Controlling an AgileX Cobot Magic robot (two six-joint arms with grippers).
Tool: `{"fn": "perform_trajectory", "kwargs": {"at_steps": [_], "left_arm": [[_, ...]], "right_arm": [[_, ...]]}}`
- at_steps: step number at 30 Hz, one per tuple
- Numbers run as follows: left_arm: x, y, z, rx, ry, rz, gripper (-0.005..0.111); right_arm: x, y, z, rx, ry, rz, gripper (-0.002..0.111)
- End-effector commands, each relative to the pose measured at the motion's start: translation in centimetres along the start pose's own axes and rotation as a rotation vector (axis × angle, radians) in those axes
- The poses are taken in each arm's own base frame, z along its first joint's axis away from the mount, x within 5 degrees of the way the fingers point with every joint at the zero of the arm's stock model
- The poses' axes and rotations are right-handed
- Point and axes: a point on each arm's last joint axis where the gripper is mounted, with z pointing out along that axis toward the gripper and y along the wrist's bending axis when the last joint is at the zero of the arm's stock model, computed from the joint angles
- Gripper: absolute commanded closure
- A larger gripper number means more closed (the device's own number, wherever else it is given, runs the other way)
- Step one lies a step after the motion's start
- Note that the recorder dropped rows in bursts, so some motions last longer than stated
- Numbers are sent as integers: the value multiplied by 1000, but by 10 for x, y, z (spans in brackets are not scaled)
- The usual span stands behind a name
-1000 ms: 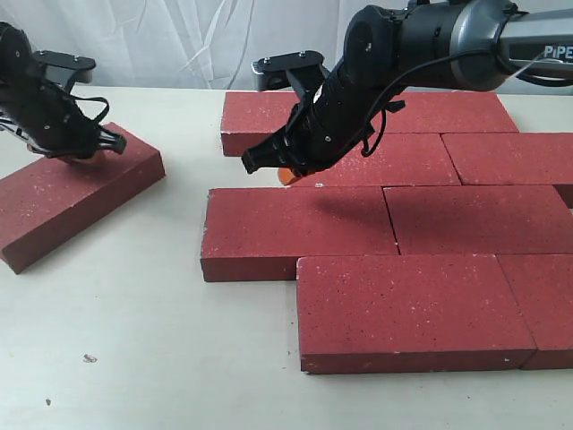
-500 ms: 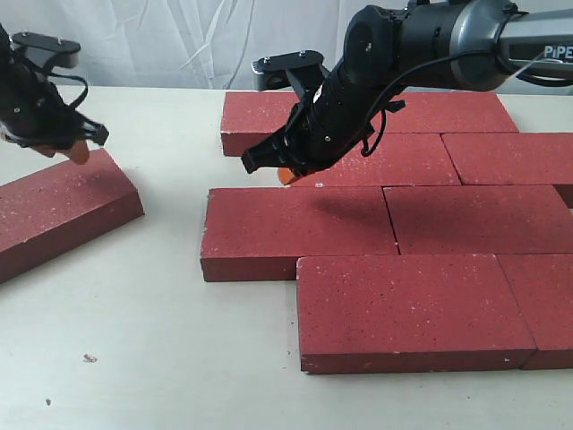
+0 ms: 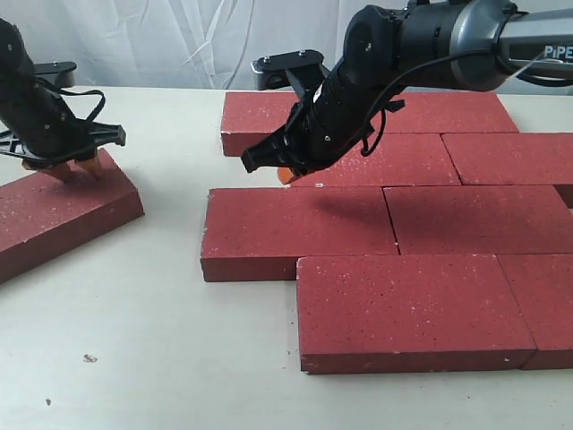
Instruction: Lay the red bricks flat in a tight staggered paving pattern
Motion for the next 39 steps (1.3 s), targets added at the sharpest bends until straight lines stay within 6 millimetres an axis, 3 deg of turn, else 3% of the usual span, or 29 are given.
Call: {"fn": "perform_trajectory", "kwargs": {"at_steps": [1, 7, 13, 25, 28, 35, 39], "left_arm": [[18, -8, 21, 26, 157, 197, 62], [28, -41, 22, 64, 181, 431, 62], [26, -44, 16, 53, 144, 473, 62], [2, -48, -62, 50, -115, 448, 63], [-4, -41, -79, 41, -168, 379, 70], [-11, 5, -97, 0, -203, 251, 106], [-12, 37, -99, -26, -180, 159, 107]], "right_arm": [[-4, -3, -4, 16, -43, -6, 109], [-5, -3, -4, 17, -49, -6, 109], [-5, -3, -4, 18, -51, -6, 109], [-6, -3, -4, 11, -59, 4, 109], [-5, -3, -4, 10, -52, 5, 109], [-4, -1, -4, -2, -37, 16, 109], [-3, 5, -4, -50, -29, 59, 109]]}}
